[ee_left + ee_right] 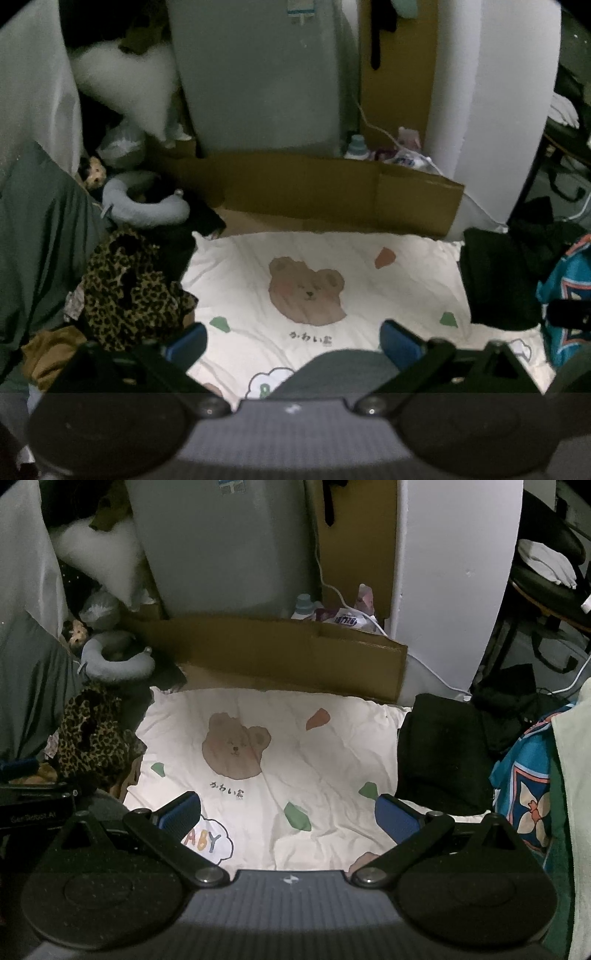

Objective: Fold clothes

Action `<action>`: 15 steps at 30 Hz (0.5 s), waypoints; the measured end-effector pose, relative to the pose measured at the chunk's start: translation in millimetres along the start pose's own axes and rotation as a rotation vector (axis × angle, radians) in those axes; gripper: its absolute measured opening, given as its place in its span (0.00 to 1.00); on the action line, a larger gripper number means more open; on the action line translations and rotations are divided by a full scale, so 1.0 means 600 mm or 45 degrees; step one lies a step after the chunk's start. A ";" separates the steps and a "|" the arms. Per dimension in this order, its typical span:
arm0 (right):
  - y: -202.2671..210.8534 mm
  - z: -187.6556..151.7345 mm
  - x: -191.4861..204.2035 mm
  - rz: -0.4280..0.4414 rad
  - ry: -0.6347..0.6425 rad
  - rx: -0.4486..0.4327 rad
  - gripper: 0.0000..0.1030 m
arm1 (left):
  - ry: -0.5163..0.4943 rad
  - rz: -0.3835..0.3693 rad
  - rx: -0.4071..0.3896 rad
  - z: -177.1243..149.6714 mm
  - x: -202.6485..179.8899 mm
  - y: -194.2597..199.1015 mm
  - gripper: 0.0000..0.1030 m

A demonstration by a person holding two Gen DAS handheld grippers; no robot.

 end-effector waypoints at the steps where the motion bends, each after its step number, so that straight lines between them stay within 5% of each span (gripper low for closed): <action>1: 0.001 0.000 -0.001 0.000 -0.003 -0.003 1.00 | -0.003 0.003 -0.003 0.000 -0.001 0.000 0.98; 15: 0.001 -0.002 -0.004 -0.012 -0.003 -0.020 1.00 | -0.011 -0.009 -0.012 -0.004 0.003 -0.001 0.98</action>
Point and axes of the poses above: each gripper's, at about its wrist camera, not at the fingertips, and y roughly against the way its jaws point, x to its left, z to its top, the point moved 7 cm from there along -y, roughly the way its jaws point, and after that the axes turned 8 degrees about x, right-handed, at the moved point
